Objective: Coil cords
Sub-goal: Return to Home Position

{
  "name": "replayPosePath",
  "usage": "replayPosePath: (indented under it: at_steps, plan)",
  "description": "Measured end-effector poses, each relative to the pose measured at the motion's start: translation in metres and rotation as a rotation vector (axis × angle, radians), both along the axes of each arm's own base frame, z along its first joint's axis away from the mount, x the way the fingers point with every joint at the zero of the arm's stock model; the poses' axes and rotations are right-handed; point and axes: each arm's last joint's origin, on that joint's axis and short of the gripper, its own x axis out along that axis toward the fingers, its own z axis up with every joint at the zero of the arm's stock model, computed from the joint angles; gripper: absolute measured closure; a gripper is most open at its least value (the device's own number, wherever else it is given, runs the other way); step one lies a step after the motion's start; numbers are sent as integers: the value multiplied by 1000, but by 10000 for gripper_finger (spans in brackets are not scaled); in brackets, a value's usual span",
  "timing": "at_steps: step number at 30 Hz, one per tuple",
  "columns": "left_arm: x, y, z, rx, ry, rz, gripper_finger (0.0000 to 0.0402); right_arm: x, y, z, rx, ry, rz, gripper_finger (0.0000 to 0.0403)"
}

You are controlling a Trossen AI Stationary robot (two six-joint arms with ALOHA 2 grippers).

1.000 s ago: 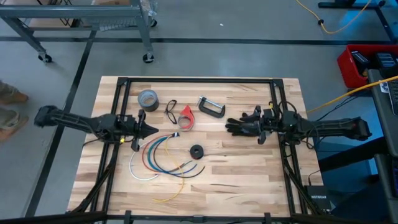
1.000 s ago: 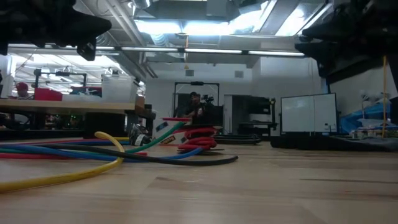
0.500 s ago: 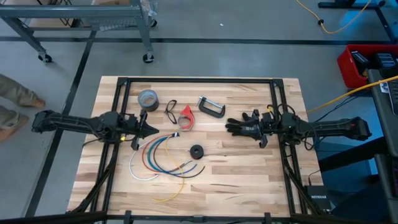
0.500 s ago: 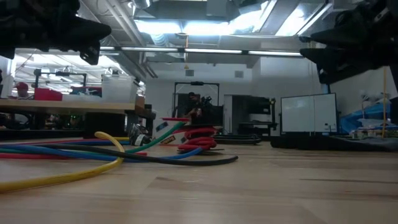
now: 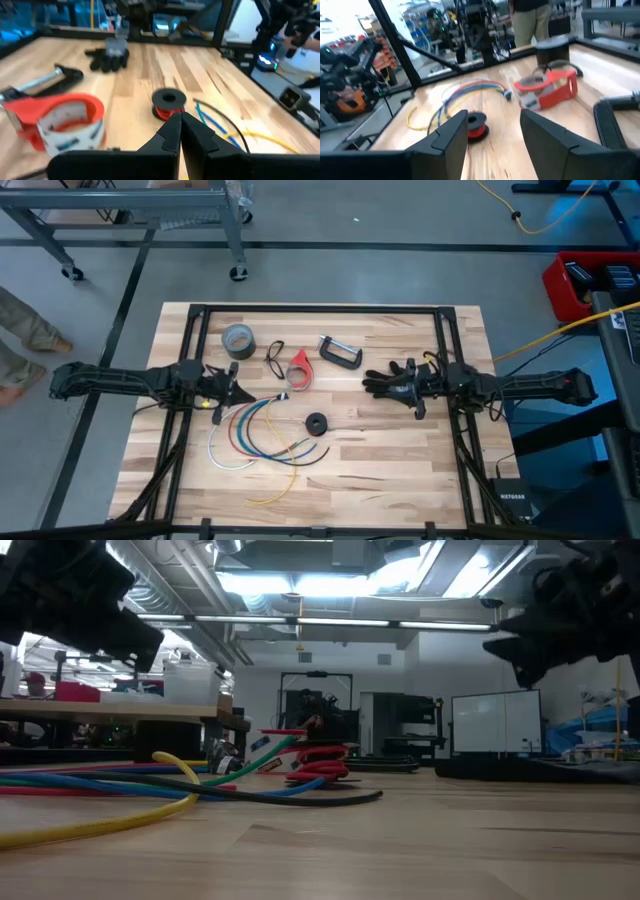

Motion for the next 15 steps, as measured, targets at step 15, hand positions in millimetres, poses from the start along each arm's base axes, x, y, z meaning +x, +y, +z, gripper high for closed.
replayPosePath:
  at_steps: [15]
  plan:
    - [-3,0,-11,-40,118,3,398,-2,-4,-14,-16,147,-138,217]
